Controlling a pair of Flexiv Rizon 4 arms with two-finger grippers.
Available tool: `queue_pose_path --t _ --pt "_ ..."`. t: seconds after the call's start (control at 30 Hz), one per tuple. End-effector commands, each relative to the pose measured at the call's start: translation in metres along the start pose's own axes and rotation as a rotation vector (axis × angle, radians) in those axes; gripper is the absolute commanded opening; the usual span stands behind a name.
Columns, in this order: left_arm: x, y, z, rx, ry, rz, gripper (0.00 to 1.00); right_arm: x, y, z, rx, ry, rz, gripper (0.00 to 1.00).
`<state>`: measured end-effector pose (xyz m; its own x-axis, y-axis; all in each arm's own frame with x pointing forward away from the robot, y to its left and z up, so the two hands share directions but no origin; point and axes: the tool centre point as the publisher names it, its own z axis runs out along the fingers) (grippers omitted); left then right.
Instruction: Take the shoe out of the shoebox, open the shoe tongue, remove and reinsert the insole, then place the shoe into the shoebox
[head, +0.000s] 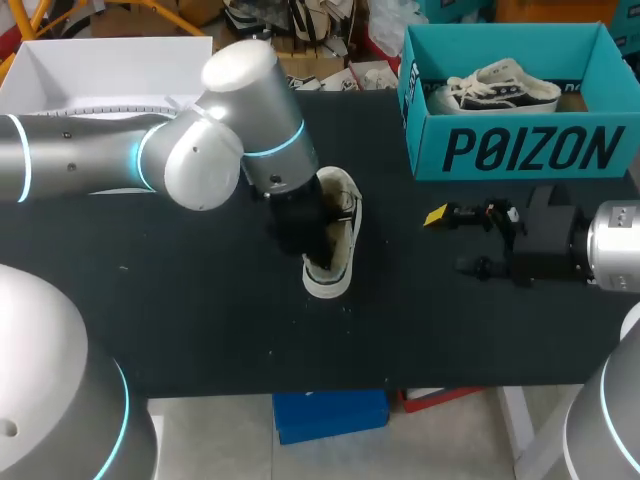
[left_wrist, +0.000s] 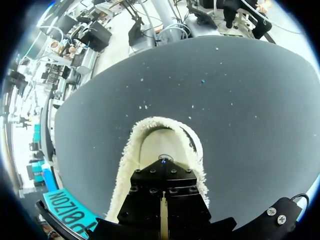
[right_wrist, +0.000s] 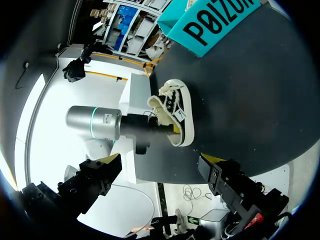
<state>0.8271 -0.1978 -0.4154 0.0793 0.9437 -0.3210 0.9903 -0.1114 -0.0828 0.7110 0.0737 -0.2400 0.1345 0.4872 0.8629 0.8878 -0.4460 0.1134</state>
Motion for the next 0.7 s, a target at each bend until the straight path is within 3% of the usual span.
queue_pose_path --t 0.03,0.4,0.7 --pt "0.000 0.000 -0.001 0.000 -0.042 -0.012 0.00 0.000 0.000 0.000 0.000 0.000 0.001 1.00" --pt "0.000 -0.003 -0.076 -0.006 -0.245 -0.082 0.00 0.000 0.000 0.000 0.000 0.000 0.001 1.00" --pt "0.018 0.025 -0.128 -0.040 -0.441 -0.269 0.00 0.000 0.000 0.000 0.000 0.000 0.001 1.00"
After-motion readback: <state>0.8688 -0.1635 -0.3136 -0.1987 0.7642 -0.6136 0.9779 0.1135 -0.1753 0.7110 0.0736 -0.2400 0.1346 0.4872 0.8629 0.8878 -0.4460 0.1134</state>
